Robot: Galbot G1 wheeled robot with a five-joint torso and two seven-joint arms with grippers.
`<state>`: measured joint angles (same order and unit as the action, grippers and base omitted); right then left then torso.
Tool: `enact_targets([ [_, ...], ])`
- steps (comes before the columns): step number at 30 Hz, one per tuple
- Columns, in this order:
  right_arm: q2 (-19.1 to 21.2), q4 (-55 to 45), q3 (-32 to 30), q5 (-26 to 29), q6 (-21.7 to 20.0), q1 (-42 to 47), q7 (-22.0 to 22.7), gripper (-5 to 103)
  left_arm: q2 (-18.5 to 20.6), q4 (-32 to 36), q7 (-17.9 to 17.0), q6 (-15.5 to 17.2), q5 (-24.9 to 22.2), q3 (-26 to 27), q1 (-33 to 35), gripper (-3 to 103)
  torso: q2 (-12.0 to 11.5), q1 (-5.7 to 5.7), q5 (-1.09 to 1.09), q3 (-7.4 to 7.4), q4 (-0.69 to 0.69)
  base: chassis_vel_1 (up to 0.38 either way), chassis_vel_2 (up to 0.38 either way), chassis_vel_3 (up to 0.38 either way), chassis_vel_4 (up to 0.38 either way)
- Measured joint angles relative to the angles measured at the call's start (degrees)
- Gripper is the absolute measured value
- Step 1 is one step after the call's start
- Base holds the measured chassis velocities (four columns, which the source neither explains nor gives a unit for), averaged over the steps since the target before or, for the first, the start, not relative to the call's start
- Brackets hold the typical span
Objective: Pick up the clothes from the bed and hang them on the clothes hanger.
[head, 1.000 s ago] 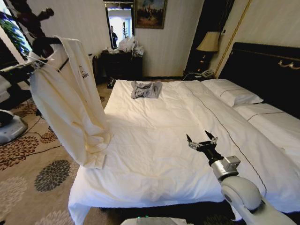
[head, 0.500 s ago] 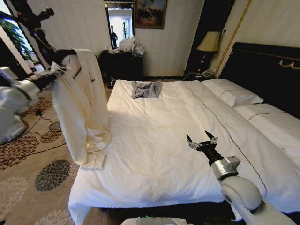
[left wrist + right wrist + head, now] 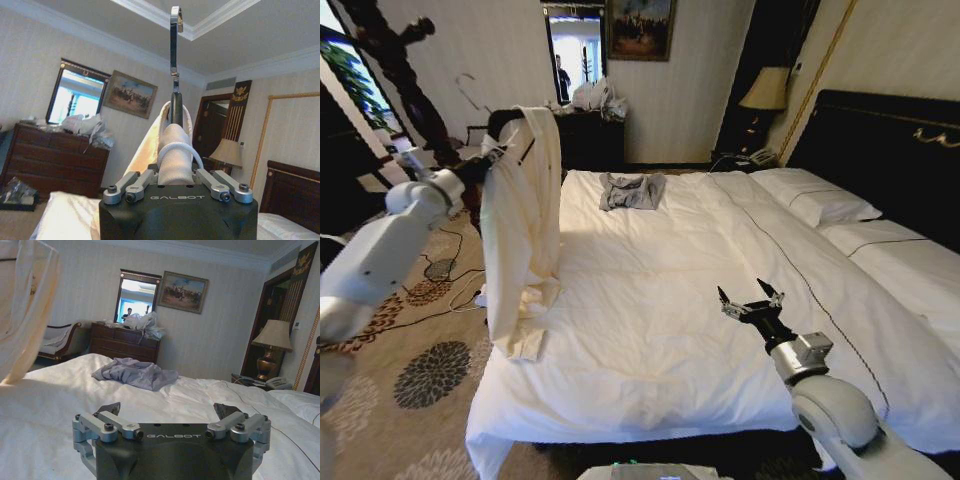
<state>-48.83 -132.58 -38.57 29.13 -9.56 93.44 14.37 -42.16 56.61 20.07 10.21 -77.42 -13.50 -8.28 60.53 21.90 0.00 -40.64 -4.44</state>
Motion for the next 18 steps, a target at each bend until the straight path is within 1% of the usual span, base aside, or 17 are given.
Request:
enact_targets([
  [3, 0.00, 0.00, 0.00, 0.00, 0.00, 0.00, 0.00, 100, 0.00, -0.28, 0.17, -0.02, -0.55, -0.97, -1.52, 22, 0.00, -0.02, 0.00, 0.00, 0.01, 0.000, 0.000, 0.000, 0.000],
  [5, 0.00, 0.00, 0.00, 0.00, 0.00, 0.00, 0.00, 100, 0.32, -1.35, 0.70, -0.02, -1.65, -2.84, -4.49, 22, 0.01, -0.04, 0.01, 0.01, -0.02, 0.000, 0.000, 0.000, 0.000],
  [6, 0.00, 0.00, 0.00, 0.00, 0.00, 0.00, 0.00, 100, 0.32, -1.35, 0.70, -0.02, -1.65, -2.84, -4.49, 22, 0.01, -0.04, 0.01, 0.01, -0.02, 0.000, 0.000, 0.000, 0.000],
  [9, 0.00, 0.00, 0.00, 0.00, -0.01, 0.00, 0.00, 100, 1.21, -2.41, 0.97, 0.28, -3.07, -4.93, -7.78, 22, 0.01, -0.02, 0.01, 0.01, 0.00, 0.000, 0.000, 0.000, 0.000],
  [12, 0.00, 0.00, 0.00, 0.00, -0.01, 0.00, 0.00, 100, 1.56, -3.17, 1.15, 0.62, -3.62, -5.77, -9.35, 22, 0.00, -0.03, 0.00, 0.01, 0.01, 0.000, 0.000, 0.000, 0.000],
  [15, 0.00, 0.00, 0.00, 0.00, -0.01, 0.00, 0.00, 100, 0.38, -6.89, 1.54, 0.88, -4.24, -8.34, -13.04, 22, 0.01, -0.04, -0.02, 0.01, 0.03, 0.000, 0.000, 0.000, 0.000],
  [18, 0.00, 0.00, 0.00, 0.00, -0.01, 0.00, 0.00, 100, -1.09, -9.39, 1.65, 1.19, -4.31, -9.46, -15.41, 22, 0.01, -0.03, -0.01, 0.01, -0.01, 0.000, 0.000, 0.000, 0.000],
])
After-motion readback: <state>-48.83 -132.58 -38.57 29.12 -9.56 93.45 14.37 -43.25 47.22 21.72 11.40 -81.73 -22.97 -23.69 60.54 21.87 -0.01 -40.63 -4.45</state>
